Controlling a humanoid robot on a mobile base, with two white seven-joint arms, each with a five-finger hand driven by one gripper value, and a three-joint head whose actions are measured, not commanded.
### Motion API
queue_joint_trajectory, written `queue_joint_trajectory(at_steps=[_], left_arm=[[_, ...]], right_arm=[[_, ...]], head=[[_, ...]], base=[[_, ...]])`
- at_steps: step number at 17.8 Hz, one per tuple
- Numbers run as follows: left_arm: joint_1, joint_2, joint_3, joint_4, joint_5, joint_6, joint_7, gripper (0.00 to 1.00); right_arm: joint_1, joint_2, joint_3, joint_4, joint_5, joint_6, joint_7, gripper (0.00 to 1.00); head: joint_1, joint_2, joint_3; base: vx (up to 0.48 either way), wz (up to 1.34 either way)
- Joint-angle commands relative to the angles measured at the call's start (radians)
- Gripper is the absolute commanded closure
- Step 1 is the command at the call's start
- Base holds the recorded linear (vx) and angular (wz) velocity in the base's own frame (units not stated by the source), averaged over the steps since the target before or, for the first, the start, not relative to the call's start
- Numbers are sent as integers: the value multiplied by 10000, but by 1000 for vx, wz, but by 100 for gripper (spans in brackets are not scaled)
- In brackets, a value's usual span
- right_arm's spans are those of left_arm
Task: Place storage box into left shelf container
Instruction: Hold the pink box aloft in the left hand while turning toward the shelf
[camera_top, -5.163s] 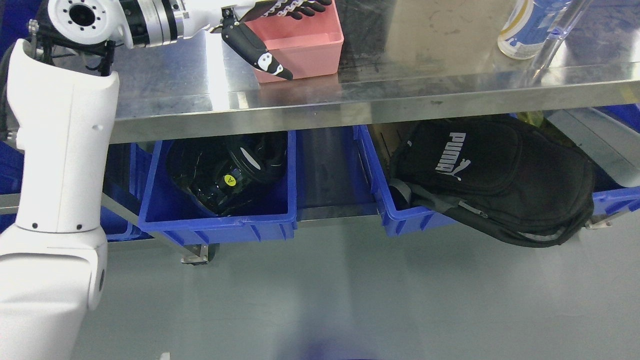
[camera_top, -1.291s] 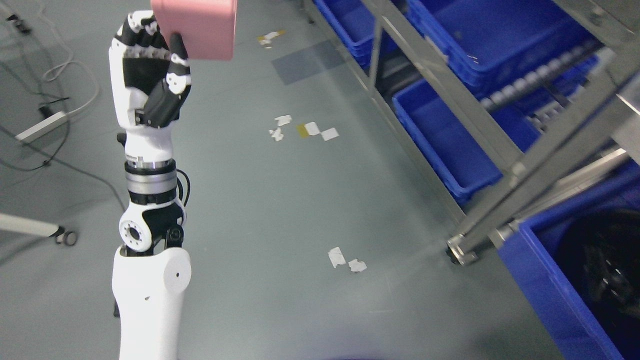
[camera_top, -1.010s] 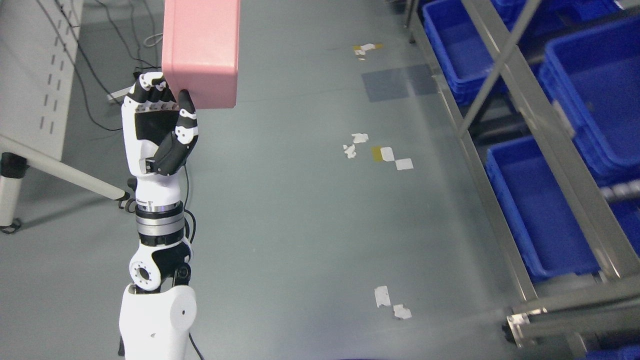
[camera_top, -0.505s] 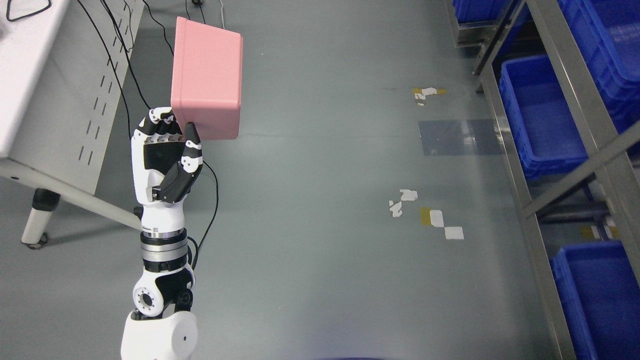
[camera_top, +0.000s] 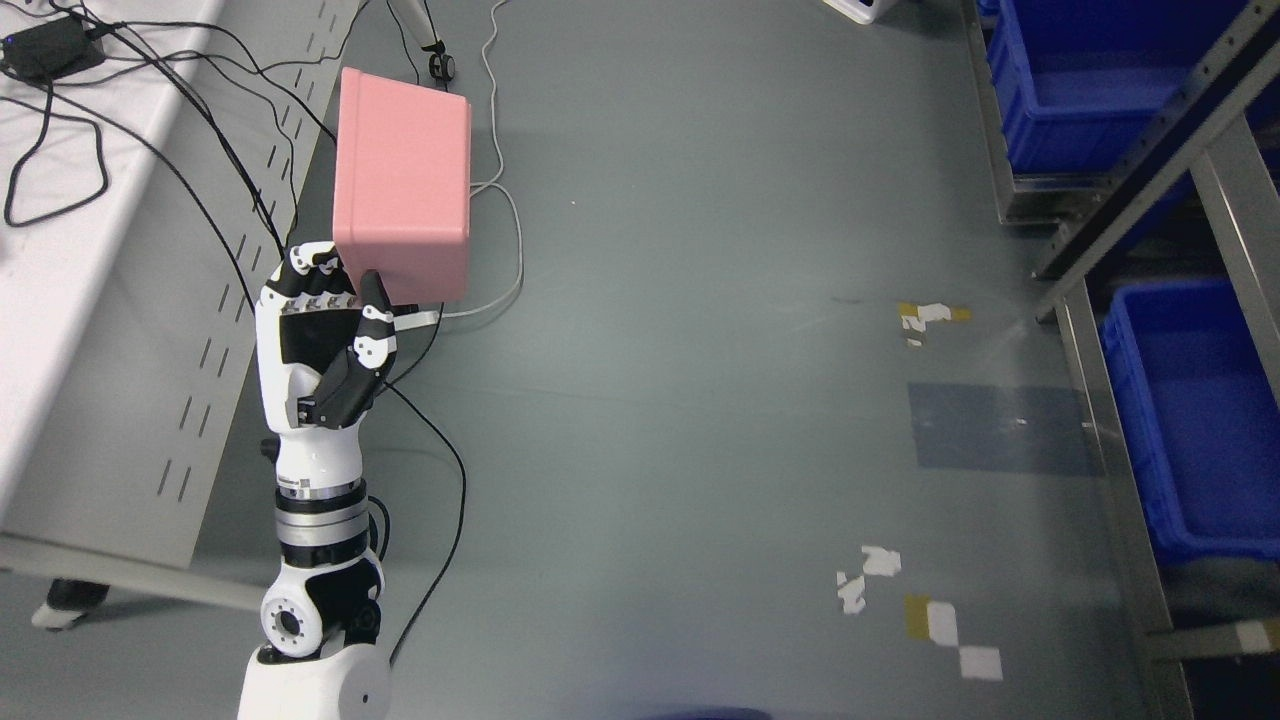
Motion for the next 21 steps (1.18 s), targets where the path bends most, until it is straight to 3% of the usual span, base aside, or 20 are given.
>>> queue_joint_trajectory(at_steps=[1,10,17,21], left_arm=[[501,171,117,-6,0,-55,-13,97],[931,171,-526,132,0,-254,-44,97],[2202,196,-2335,286,0,-1203,-44,97],[2465,303,-2368,286,0,-1436,-44,97]], right_arm=[[-29,-175,0,-174,-215,0,5,0],[-29,-175,0,-174,-215,-16,5,0],[-29,-175,0,-174,-215,0,20,0],[-30,-175,0,-174,-215,-15,5,0]], head=[[0,0,0],[0,0,0],[0,0,0],[0,0,0]], base=[[694,138],[637,-334],[458,-1229],[264,-1228]])
